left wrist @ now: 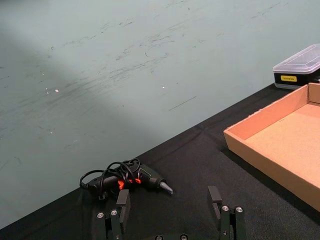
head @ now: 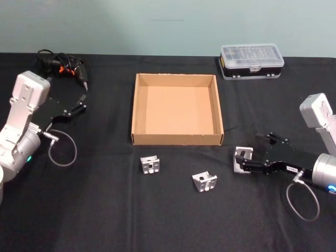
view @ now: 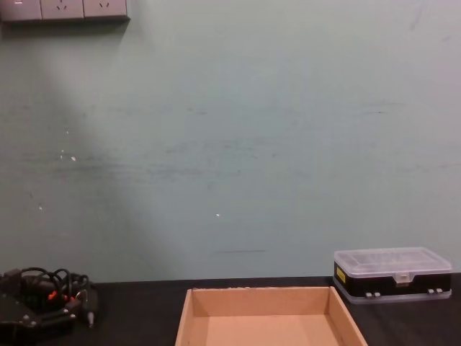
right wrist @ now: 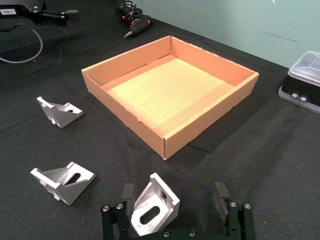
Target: Use one hand to pick up the angle iron from the table and place it into the box.
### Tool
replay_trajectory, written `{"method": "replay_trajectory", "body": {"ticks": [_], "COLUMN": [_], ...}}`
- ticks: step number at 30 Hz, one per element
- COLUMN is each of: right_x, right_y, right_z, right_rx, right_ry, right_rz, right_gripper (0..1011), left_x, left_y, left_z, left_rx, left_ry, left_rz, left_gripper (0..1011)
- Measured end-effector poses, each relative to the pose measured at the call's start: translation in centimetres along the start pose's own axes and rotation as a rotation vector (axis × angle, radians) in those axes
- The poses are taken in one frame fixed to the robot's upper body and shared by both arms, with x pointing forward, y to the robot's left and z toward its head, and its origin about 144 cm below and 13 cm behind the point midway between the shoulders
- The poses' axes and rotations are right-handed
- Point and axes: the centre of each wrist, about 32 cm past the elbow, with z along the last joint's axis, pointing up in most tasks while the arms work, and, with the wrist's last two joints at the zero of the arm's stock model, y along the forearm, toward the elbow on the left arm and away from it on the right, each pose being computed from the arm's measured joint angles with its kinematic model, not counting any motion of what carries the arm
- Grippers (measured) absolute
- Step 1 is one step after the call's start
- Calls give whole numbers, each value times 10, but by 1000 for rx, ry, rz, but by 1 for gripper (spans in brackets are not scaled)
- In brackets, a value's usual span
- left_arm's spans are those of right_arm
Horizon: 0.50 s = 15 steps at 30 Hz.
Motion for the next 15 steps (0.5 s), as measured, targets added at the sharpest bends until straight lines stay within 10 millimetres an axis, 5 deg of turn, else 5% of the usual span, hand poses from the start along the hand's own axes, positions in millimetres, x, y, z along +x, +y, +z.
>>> {"method": "replay_trajectory", "body": {"ticks": [15], "right_x": [1], "right_y": [2], "right_z": [-1], "right_rx": [-14], "right_ry": [4], "right_rz": [-9], "right_gripper": [1004], "left_x": [0], "left_y": [0], "left_z": [0], "left_rx": [0], "left_ry": [0], "left_rz": [0], "left_gripper": [1011]}}
